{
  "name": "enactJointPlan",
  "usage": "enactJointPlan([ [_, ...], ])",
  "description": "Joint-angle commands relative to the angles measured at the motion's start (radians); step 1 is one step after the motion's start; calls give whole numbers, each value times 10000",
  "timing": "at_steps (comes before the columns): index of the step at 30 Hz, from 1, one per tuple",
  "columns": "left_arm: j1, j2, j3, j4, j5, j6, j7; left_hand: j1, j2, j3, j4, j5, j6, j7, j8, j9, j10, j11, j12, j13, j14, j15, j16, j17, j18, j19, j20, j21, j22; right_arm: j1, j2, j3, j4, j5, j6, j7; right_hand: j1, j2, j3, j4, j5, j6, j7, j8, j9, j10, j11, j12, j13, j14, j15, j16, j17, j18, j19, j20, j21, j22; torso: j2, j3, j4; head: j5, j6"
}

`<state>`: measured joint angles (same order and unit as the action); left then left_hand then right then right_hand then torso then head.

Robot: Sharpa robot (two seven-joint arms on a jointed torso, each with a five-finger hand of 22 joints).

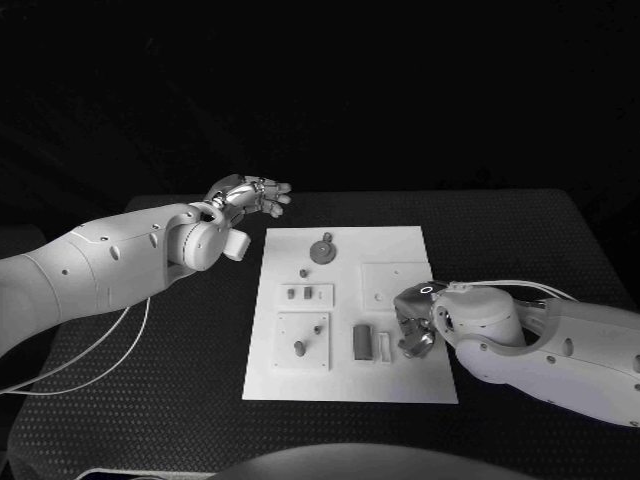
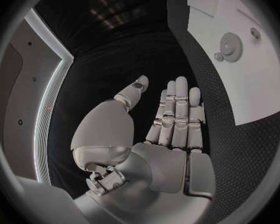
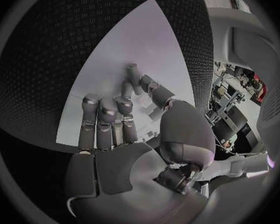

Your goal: Assemble the parts on the task board

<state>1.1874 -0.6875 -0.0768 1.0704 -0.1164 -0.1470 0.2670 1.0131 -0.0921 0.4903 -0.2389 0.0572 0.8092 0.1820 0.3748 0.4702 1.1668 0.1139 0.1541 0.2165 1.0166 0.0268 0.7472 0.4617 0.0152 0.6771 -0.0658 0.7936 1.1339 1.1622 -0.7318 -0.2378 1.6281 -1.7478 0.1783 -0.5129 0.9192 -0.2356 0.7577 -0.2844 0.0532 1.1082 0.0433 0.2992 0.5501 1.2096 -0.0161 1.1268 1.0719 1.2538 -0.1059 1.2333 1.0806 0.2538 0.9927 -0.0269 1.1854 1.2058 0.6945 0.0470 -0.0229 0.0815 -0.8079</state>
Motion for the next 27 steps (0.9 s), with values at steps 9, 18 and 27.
enactJointPlan([
  [9, 9, 3, 6, 46, -99, 137, 48, -38, 13, 14, 63, -11, -80, -20, 71, -18, -81, 12, 42, -16, -17, 60, -44, 16, 133, -44, -1, -68, 13, -121, -99, -96, -147, -436, -252, -53, 683, 973, 167, -37, -27, -38, 277, 303, -536, 298, -212, 102, -49, 97, 140, 77, -4, 80, 22, 28, 133, -12, 4, -7, 11, -25, 71],
  [18, 9, 13, 6, 46, -128, 137, 27, -40, 16, 14, 69, -8, -75, -22, 79, -21, -80, 11, 45, -16, -14, 60, -48, 23, 134, -42, -1, -70, 17, -109, -326, -90, -70, 1179, -1281, -85, -189, 896, 278, 210, -42, 263, 141, 407, -586, 746, -353, 185, 62, 367, 128, 27, -84, 80, 308, 25, 163, -131, 5, -6, 17, -34, 124],
  [27, 10, -4, 5, 42, -154, 126, 12, -35, 14, 15, 69, -7, -73, -24, 85, -25, -79, 10, 46, -16, -12, 59, -51, 28, 135, -40, -2, -72, 21, 163, -469, -81, 69, 3531, -1397, -157, -705, 829, 377, 444, -39, 351, 107, 431, -619, 892, -391, 259, 220, 437, 39, -15, -93, 80, 418, -51, 156, -203, 12, -15, 15, -47, 132],
])
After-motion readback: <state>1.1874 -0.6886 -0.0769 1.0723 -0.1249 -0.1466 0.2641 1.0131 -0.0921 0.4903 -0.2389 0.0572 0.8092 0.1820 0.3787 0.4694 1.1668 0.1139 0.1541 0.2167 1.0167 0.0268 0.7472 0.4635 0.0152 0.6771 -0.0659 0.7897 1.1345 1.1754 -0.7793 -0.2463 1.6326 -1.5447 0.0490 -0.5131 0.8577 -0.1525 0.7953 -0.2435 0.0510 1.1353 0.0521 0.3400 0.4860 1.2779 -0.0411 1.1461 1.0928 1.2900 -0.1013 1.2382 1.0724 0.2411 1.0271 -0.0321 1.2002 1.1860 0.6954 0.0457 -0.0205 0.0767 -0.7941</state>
